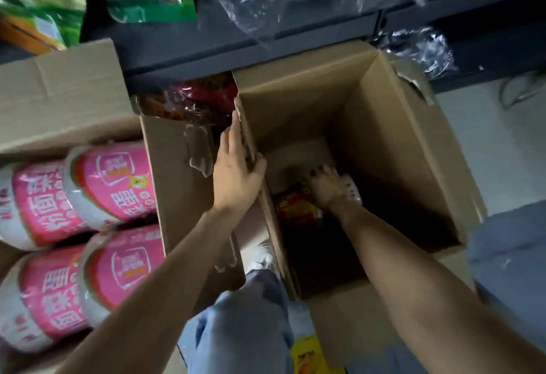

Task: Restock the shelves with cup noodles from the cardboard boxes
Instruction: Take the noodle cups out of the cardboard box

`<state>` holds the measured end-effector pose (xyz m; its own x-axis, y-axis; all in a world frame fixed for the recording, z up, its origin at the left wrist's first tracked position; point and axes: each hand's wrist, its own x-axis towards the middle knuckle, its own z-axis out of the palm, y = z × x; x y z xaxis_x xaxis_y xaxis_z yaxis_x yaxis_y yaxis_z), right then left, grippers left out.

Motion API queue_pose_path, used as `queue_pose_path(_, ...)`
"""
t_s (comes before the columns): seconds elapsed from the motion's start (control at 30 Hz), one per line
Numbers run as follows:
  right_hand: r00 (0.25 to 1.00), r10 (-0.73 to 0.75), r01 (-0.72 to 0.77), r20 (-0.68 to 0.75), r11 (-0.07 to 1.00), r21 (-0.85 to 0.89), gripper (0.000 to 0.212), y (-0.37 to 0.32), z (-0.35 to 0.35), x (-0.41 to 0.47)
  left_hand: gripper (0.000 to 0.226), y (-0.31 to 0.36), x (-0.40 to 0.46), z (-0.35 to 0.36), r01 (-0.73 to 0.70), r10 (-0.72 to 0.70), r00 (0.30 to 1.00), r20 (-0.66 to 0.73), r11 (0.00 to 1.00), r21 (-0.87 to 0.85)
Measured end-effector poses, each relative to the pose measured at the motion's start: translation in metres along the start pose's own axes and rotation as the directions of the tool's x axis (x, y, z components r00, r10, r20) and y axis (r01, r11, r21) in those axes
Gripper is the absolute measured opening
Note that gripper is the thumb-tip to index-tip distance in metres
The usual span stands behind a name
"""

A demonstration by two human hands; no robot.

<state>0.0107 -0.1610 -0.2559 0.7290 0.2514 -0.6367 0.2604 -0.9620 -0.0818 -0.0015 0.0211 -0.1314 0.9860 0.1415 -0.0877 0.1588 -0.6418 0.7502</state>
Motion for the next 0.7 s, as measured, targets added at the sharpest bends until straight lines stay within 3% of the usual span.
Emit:
queue_pose_path(0.13, 0.988, 0.077, -0.082, 0.13, 0.996, 0.029, 0.031, 0.011, 0.018, 0.027, 0.077, -0.011, -0.001, 0.003, -0.024, 0.024, 1.0, -0.005, 0.999, -0.022)
queue_pose_path(0.23, 0.972, 0.109, -0.119, 0.208, 0.992, 0.041, 0.04, 0.014, 0.029, 0.037, 0.077, -0.008, -0.001, 0.01, 0.005, -0.005, 1.0, 0.001, 0.998, -0.055)
queue_pose_path(0.4, 0.958, 0.169, -0.206, 0.23, 0.968, 0.143, 0.037, 0.012, 0.036, 0.051, 0.075, -0.008, -0.002, 0.013, 0.003, -0.003, 1.0, 0.007, 0.996, -0.086)
queue_pose_path(0.53, 0.944, 0.232, -0.301, 0.235, 0.898, 0.321, 0.038, 0.013, 0.033, 0.065, 0.074, -0.008, -0.001, 0.015, -0.008, 0.008, 1.0, 0.002, 0.995, -0.098)
queue_pose_path(0.63, 0.944, 0.147, -0.276, 0.297, 0.846, 0.457, 0.044, 0.019, 0.029, 0.065, 0.074, -0.008, -0.001, 0.015, 0.007, -0.007, 1.0, 0.006, 0.993, -0.116)
queue_pose_path(0.7, 0.954, -0.005, -0.102, 0.298, 0.935, 0.339, 0.051, 0.02, 0.026, 0.061, 0.074, -0.008, -0.001, 0.015, 0.014, -0.014, 1.0, 0.002, 0.994, -0.111)
